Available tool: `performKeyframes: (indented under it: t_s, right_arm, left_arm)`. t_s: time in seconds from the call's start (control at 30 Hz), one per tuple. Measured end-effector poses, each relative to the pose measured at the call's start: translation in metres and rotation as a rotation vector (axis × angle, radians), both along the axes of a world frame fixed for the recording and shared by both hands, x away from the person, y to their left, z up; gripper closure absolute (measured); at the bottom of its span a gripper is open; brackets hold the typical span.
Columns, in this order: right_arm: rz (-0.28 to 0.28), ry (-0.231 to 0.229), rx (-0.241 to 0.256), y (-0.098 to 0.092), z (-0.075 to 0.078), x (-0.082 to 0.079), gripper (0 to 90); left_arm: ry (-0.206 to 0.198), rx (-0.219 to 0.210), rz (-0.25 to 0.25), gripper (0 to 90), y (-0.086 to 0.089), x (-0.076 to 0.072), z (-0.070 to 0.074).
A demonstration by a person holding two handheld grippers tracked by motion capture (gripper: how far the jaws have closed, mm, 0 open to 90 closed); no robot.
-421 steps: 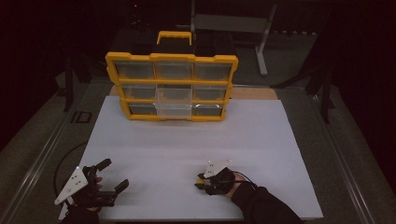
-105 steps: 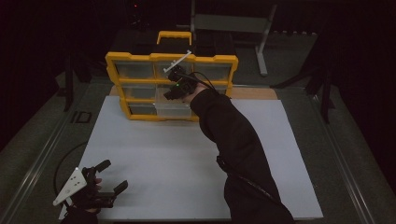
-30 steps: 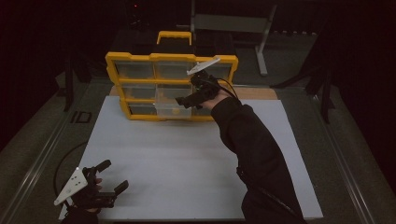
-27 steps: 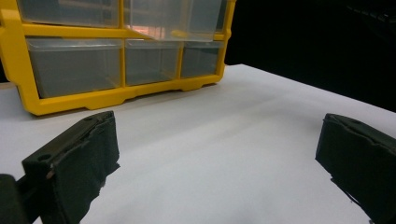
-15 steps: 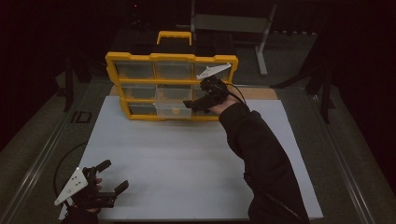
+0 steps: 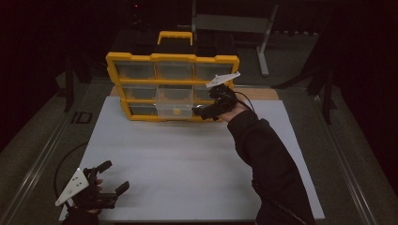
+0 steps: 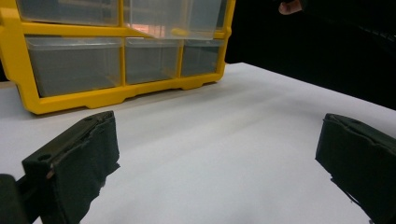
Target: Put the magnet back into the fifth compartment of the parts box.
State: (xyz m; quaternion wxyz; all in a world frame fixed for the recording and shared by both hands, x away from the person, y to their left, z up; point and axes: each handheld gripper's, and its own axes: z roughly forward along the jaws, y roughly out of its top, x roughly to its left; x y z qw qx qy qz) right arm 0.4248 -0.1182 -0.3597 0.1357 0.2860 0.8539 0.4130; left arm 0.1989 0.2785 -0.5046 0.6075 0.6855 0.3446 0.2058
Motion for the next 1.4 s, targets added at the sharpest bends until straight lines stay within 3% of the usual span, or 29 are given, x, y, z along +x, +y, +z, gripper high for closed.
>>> performKeyframes:
  t_s: [0.8,1.4]
  right_arm:
    - [-0.032,0.007,0.005,-0.031,-0.029,-0.015,8.8]
    - [-0.031,0.027,0.001,-0.05,-0.071,-0.035,8.8]
  left_arm:
    - [-0.003,0.002,0.0,0.0,0.0,0.0,0.0]
    - [-0.001,0.0,-0.002,0.0,0.0,0.0,0.0]
